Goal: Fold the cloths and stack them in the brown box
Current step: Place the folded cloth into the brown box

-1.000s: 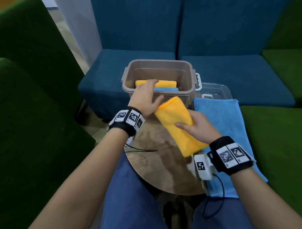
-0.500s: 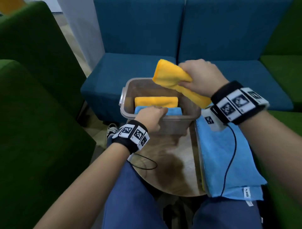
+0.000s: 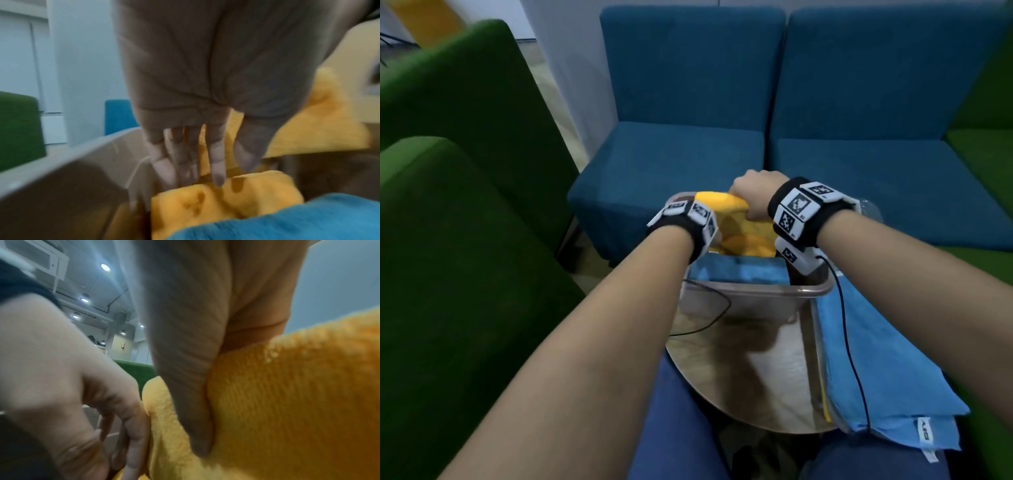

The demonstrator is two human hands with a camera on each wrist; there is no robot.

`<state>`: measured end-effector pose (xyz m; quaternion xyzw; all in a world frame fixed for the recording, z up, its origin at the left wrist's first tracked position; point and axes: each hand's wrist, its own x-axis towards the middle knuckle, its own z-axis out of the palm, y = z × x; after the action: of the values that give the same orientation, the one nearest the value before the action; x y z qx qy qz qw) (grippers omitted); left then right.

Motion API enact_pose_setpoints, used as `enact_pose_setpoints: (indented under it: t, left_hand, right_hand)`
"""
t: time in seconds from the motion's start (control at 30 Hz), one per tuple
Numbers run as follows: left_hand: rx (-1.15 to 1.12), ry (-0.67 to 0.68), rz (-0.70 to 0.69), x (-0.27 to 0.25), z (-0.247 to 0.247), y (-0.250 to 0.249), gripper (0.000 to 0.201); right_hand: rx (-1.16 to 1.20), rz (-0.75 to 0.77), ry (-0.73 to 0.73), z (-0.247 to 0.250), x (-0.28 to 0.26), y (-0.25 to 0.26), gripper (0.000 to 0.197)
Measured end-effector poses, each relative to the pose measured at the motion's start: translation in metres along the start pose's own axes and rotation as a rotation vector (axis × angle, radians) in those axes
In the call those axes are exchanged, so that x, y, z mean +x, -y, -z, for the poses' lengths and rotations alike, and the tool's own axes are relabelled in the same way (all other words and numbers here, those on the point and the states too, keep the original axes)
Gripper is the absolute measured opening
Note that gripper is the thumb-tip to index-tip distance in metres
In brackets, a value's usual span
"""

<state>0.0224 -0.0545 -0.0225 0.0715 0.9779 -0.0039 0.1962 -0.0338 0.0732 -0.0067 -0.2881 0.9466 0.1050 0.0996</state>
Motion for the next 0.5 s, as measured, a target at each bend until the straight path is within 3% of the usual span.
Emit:
enact_pose_setpoints:
  t: [0.03, 0.17, 0.27, 0.5]
  left_hand:
    - [0.007, 0.007, 0.009, -0.003, 0.008, -0.003, 0.014]
    - [-0.173, 0.029, 0.11, 0.017, 0.015, -0.013, 0.033]
    - [-0.11, 0.128, 0.229, 0.032, 0.007, -0.012, 0.041]
    - [-0.26, 0.361, 0.228, 0.049, -0.007, -0.003, 0.058]
  right_hand:
    - [-0.003, -0.009, -0.005, -0.002, 0.001, 0.001, 0.021]
    - [-0.083, -0.07, -0.086, -0.006, 0.003, -0.008, 0.017]
    - [-0.053, -0.114, -0.157, -0.008, 0.005, -0.015, 0.018]
    - [-0.024, -0.127, -0.149, -0.027, 0.006, -0.011, 0.017]
